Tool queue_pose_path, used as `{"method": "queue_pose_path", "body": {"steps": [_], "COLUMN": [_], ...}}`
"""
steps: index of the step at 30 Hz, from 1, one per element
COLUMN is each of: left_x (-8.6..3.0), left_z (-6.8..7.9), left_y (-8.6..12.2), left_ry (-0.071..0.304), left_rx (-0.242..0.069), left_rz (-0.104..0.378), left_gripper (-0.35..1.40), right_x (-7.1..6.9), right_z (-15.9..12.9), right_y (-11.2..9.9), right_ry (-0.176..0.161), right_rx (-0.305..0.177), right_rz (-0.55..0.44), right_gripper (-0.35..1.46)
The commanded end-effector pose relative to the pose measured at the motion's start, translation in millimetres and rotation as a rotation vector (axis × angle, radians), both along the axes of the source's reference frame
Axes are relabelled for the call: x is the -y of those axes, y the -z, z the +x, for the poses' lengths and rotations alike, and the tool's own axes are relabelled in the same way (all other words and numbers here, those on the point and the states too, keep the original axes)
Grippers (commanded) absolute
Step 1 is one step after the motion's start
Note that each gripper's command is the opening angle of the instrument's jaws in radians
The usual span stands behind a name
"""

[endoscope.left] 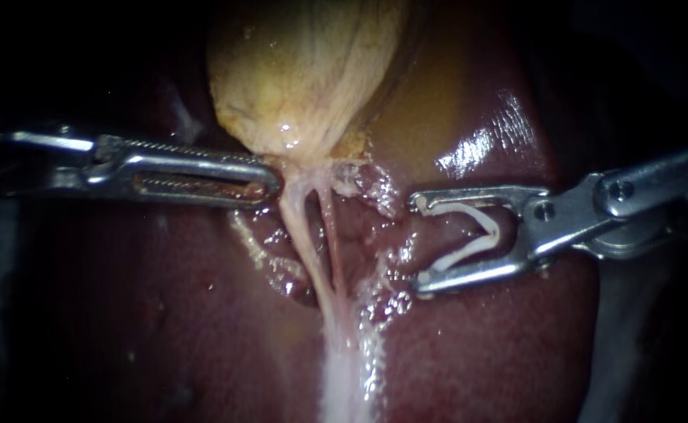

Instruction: Clipping first clip left tube

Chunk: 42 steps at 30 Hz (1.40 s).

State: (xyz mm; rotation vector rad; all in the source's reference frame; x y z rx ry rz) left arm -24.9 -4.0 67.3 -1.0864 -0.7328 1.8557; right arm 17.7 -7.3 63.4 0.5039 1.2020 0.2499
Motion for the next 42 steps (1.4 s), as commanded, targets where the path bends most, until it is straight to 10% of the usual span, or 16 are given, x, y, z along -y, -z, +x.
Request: {"method": "queue_pose_path", "body": {"steps": [1,42], "left_x": [0.0,0.4], "left_z": [0.0,-0.6], "left_y": [0.0,0.8], "left_ry": [0.0,0.002], "left_rx": [0.0,-0.002], "left_rz": [-0.001,-0.001], "left_gripper": [-0.35,-0.35], "right_x": [0.3,8.2], "right_z": [0.4,10.7], "right_y": [-0.2,-8.5], "right_ry": [0.002,0.079], "right_rx": [-0.001,-0.014], "right_rz": [0.0,0.082], "right_gripper": [0.5,0.5]}}
